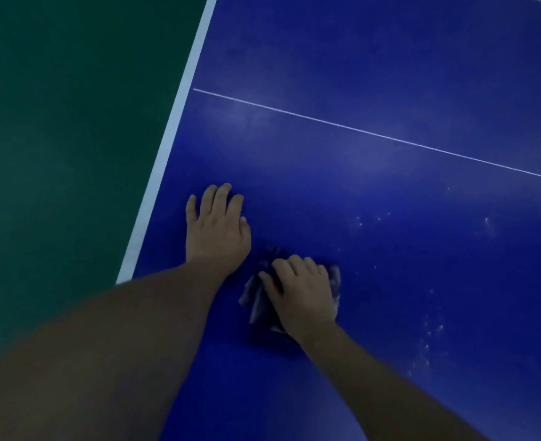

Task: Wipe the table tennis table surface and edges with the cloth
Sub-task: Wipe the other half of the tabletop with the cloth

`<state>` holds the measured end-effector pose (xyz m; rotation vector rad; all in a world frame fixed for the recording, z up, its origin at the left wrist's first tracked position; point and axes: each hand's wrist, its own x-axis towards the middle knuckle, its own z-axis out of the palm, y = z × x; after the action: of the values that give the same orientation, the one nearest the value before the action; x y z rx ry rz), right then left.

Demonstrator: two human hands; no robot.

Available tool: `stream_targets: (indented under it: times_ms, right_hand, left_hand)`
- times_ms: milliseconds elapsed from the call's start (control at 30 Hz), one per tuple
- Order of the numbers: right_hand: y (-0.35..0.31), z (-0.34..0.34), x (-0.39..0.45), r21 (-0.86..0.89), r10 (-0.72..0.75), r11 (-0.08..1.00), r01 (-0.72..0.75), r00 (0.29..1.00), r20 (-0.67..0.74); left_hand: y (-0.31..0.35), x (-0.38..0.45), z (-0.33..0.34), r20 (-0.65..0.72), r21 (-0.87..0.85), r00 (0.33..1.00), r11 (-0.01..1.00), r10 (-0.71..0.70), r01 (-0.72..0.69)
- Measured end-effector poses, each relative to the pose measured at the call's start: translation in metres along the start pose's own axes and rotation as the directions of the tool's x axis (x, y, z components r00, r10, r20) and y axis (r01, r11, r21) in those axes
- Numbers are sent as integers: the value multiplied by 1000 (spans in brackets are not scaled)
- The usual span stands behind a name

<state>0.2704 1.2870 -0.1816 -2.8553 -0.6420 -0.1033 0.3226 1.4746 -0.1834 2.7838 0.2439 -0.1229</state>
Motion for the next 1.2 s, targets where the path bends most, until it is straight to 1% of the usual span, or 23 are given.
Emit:
stream_targets:
  times_ms: [33,100,133,167,233,300,333,367,400,467,533,600,667,733,833,900,933,1000,1067,1133,1200]
  right_hand:
    - [1,5,14,29,-29,999,29,1000,3]
    - [10,9,50,23,-105,994,105,994,-8]
    - [17,7,69,17,-111,994,112,994,-18]
    - [25,3,88,19,-67,998,67,998,1]
    - [44,-2,108,39,121,992,-122,993,8]
    - [55,-4,103,40,285,958,-284,958,-39]
    - [55,-4,95,19,330,944,-329,942,-60]
    - [49,-3,88,-4,345,938,-346,936,-69]
    - [40,-2,83,-11,334,942,-336,940,-65]
    - [25,1,94,7,268,963,-268,962,-47]
    - [25,5,130,8,182,983,-182,982,-38]
    - [32,8,175,-28,134,991,-135,991,-13]
    - [47,9,217,-37,161,986,-160,987,12]
    - [64,9,240,-13,226,974,-225,974,10]
    - [71,9,230,-9,372,927,-374,926,-69]
    - [54,11,207,-32,423,903,-429,898,-121]
    - [43,12,197,-31,402,912,-408,908,-120]
    - [25,16,196,-17,308,950,-311,947,-87]
    - [25,17,220,-13,243,970,-244,968,-60]
    - [37,16,255,-43,266,963,-268,963,-41]
    - [63,14,274,-89,381,919,-384,923,-47]
  left_hand:
    - [3,11,2,-7,1,1000,1000,-1,1]
    - [5,23,6,-23,-2,1000,1000,-14,14]
    - [5,25,7,-30,-7,999,1000,-21,21]
    - [3,24,7,-32,-16,999,1000,-26,25]
    - [2,23,5,-31,-31,999,999,-20,19]
    - [3,24,4,-14,-34,1000,999,-20,19]
    - [4,25,5,-9,-25,1000,999,-23,23]
    - [4,24,6,-8,-9,1000,1000,-23,23]
    - [4,24,7,-12,6,1000,1000,-23,23]
    - [4,24,7,-19,20,1000,1000,-21,22]
    - [4,25,8,-13,17,1000,999,-27,27]
    - [3,25,9,-9,19,1000,999,-29,29]
    - [3,24,10,-8,27,999,999,-33,33]
    - [3,24,11,-11,32,999,999,-32,33]
    - [3,24,12,-12,26,1000,999,-24,24]
    - [3,25,13,-23,24,1000,1000,-20,21]
    - [4,24,13,-25,27,1000,999,-17,17]
    - [3,25,14,-14,31,1000,999,-8,8]
    - [2,24,14,-7,46,1000,999,-10,10]
    - [2,24,13,0,62,1000,998,-10,10]
    - [2,24,13,7,70,1000,998,1,-2]
